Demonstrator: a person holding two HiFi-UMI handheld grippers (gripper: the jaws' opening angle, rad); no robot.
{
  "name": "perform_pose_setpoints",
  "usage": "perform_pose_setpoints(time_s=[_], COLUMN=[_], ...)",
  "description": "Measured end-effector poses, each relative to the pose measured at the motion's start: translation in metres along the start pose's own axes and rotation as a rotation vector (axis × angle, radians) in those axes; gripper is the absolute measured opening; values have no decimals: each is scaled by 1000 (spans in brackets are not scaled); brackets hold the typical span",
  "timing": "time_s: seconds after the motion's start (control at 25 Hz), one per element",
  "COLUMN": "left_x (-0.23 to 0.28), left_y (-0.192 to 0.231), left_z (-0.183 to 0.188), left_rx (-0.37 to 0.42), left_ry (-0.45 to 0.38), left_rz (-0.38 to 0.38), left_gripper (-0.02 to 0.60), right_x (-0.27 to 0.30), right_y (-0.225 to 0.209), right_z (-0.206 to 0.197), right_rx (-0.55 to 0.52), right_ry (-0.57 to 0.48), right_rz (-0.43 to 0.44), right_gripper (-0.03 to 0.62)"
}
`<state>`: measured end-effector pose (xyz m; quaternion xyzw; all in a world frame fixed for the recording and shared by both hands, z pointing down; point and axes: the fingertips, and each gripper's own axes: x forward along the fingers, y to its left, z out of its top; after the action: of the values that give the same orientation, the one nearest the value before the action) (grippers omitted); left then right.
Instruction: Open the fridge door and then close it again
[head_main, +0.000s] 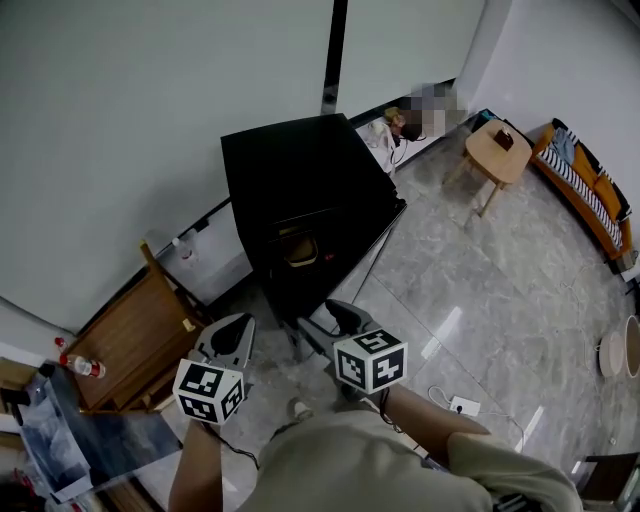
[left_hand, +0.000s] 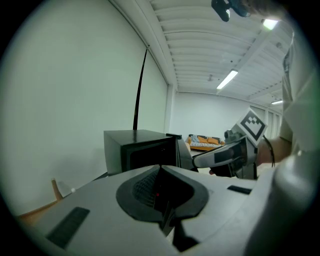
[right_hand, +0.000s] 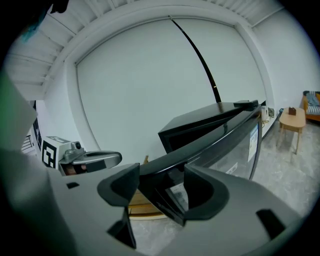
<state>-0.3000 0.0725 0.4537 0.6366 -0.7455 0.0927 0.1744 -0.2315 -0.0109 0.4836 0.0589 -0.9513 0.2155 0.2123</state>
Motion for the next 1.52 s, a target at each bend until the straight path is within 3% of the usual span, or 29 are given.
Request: perform_pose_setpoints(time_s=[0.48,0.68,1.52], left_x=[-1,1,16], left_y=[35,50,82], left_z=[13,21,28], left_rx=[-18,-18,-37], left_ry=[-39,-50,-53], left_rz=[64,79,113], left_gripper=[8,8,8], right_x=[53,71,127], right_y=[1,-7,-25], right_z=[18,28,60], right_rx=[-41,-52,-110], right_ry=[1,2,-32], right_rz=[-31,-45,-63], right_gripper=[239,164,103])
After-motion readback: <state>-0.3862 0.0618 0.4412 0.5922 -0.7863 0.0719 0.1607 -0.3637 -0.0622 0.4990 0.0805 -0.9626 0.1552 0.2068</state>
